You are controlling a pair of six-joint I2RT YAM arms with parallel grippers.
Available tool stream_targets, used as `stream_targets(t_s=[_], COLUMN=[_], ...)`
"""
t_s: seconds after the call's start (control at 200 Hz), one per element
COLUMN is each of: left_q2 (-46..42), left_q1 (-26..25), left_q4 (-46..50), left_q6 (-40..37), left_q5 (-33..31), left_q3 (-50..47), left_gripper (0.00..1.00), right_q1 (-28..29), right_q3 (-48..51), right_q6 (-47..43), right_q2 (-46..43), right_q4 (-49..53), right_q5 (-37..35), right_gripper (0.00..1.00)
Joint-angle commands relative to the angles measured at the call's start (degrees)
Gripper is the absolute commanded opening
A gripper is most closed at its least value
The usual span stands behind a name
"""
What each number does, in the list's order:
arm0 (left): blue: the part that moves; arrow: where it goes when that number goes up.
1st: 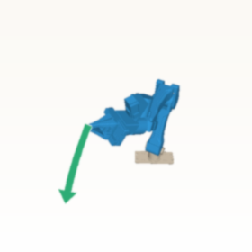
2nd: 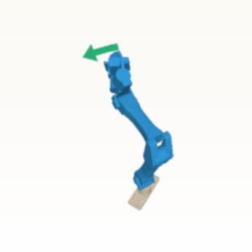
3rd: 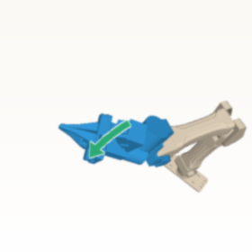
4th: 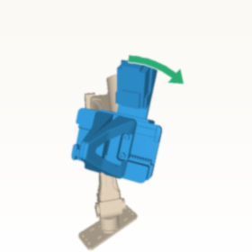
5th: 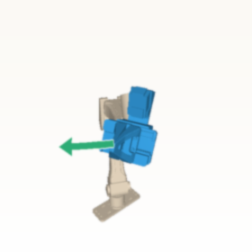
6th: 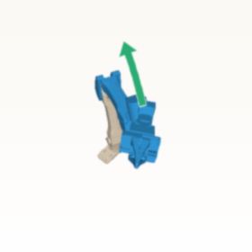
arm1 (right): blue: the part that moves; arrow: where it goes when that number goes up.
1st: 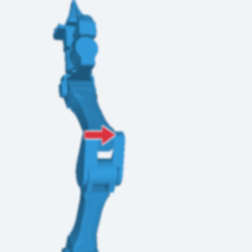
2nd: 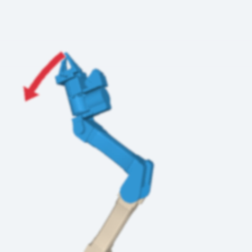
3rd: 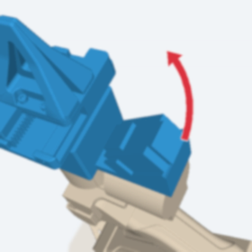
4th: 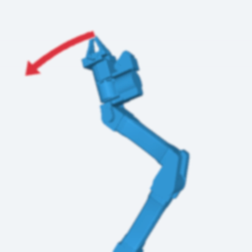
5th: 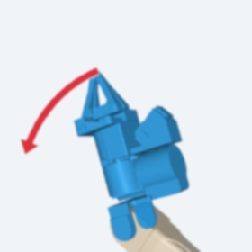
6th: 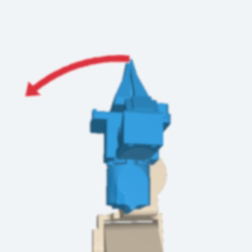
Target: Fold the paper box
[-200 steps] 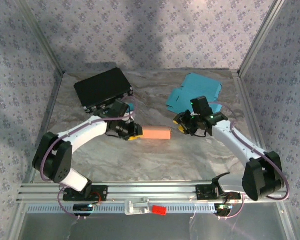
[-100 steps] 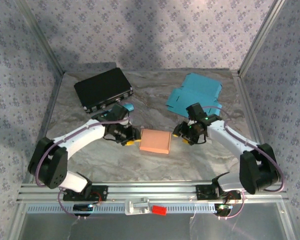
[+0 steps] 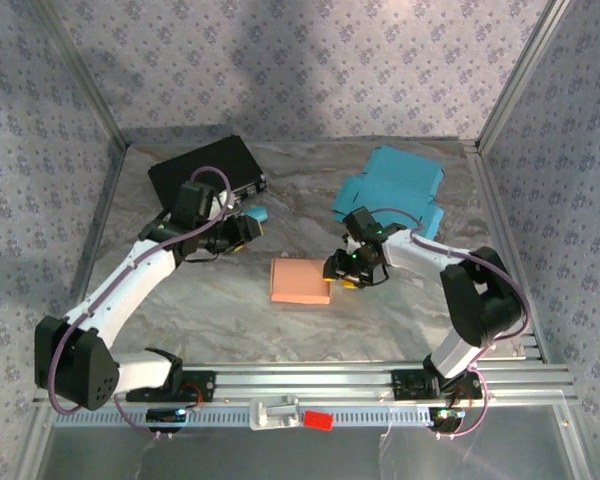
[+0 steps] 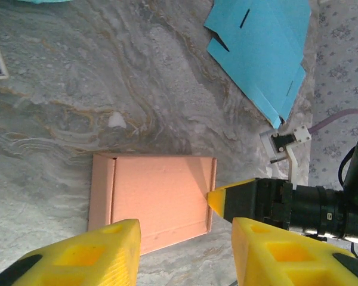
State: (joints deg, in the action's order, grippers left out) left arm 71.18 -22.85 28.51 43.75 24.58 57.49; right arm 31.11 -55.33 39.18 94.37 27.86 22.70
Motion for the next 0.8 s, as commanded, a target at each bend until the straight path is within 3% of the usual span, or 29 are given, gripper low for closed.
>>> stream_targets(t_s=[0.0, 0.26, 0.535, 0.795], left_q2=[-4.3, -12.5, -19.2, -24.6], left_q1=[0.4, 2.4, 3.9, 4.2], left_q4=[0.6, 4.7, 10.0, 13.5], left_q6=[-1.9, -2.7, -3.4, -3.9], left_q5=[-0.4, -3.1, -4.1, -3.9], left_q3=[-1.5, -3.8, -4.2, -4.3], left_gripper=[0.44, 0.44, 0.43, 0.45], right_q1=[2.8, 10.3, 18.1, 23.4], right_q3=[-2.6, -15.5, -33.1, -42.3], right_q6=[-0.5, 5.6, 15.6, 29.3], right_q2=[3.9, 15.0, 27.9, 36.6], right_q4=[-1.6, -3.7, -7.7, -16.8], right_q5=[1.5, 3.3, 6.7, 8.0], right_gripper=[0.46, 0.34, 0.30, 0.29])
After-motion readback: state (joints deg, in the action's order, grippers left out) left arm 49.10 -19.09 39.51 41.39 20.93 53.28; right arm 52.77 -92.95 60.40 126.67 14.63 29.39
